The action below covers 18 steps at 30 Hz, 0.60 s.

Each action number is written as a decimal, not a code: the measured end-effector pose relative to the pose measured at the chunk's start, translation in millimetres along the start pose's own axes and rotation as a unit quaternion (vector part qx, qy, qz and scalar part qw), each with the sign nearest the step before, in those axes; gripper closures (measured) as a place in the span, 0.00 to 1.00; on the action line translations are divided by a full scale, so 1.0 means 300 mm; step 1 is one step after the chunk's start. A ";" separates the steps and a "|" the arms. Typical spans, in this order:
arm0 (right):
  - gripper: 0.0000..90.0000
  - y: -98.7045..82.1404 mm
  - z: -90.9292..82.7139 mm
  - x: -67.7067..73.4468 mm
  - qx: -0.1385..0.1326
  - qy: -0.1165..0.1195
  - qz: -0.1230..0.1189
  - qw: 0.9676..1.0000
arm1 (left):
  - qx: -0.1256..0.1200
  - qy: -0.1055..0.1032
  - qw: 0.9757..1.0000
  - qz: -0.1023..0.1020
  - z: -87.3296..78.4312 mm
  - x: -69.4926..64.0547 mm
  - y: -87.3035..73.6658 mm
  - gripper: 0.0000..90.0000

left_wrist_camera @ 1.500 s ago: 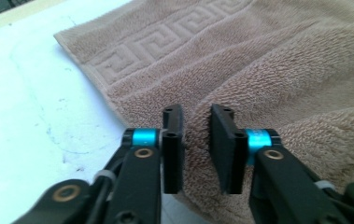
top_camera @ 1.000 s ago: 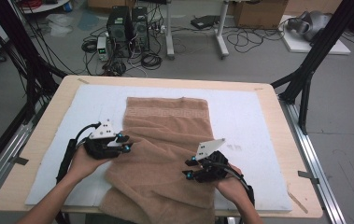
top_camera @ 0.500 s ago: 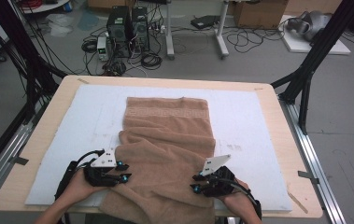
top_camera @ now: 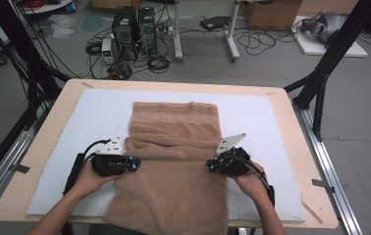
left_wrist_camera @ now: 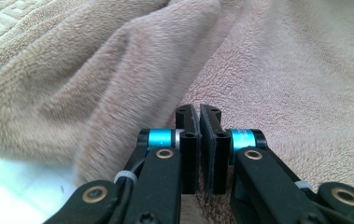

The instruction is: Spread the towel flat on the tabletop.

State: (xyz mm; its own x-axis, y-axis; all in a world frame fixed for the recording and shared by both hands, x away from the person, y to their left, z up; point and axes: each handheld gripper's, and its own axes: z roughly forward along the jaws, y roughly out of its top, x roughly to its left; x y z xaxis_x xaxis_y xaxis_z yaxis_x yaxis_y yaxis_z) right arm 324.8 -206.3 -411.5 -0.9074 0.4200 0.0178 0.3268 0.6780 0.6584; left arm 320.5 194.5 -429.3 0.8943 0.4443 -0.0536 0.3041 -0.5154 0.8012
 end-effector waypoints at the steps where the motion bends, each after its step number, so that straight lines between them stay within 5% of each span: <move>1: 0.95 -0.008 0.012 -0.019 0.006 -0.002 0.006 1.000 | 0.000 0.002 1.000 -0.005 0.013 0.015 -0.005 0.96; 4: 0.95 -0.023 0.053 -0.049 0.018 0.010 0.025 0.999 | -0.004 0.009 1.000 -0.012 0.040 0.037 -0.016 0.96; 8: 0.89 -0.016 0.045 -0.036 0.016 -0.001 0.014 1.000 | -0.019 0.009 1.000 -0.007 0.017 0.026 -0.009 0.91; 14: 0.78 -0.013 -0.059 0.018 -0.052 -0.010 0.006 0.999 | -0.034 0.017 0.999 0.023 -0.093 -0.016 0.012 0.83; 18: 0.74 -0.013 -0.090 0.080 -0.070 0.003 -0.008 0.997 | -0.037 0.003 0.998 0.045 -0.146 -0.053 0.012 0.78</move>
State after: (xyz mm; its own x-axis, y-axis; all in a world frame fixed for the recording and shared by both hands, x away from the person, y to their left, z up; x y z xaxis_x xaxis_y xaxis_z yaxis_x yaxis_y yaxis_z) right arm 294.8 -215.1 -393.4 -0.9140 0.4055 0.0115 0.2726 0.5929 0.7577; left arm 293.0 217.6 -399.4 0.9150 0.4027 0.0231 0.1980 -0.4983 0.8441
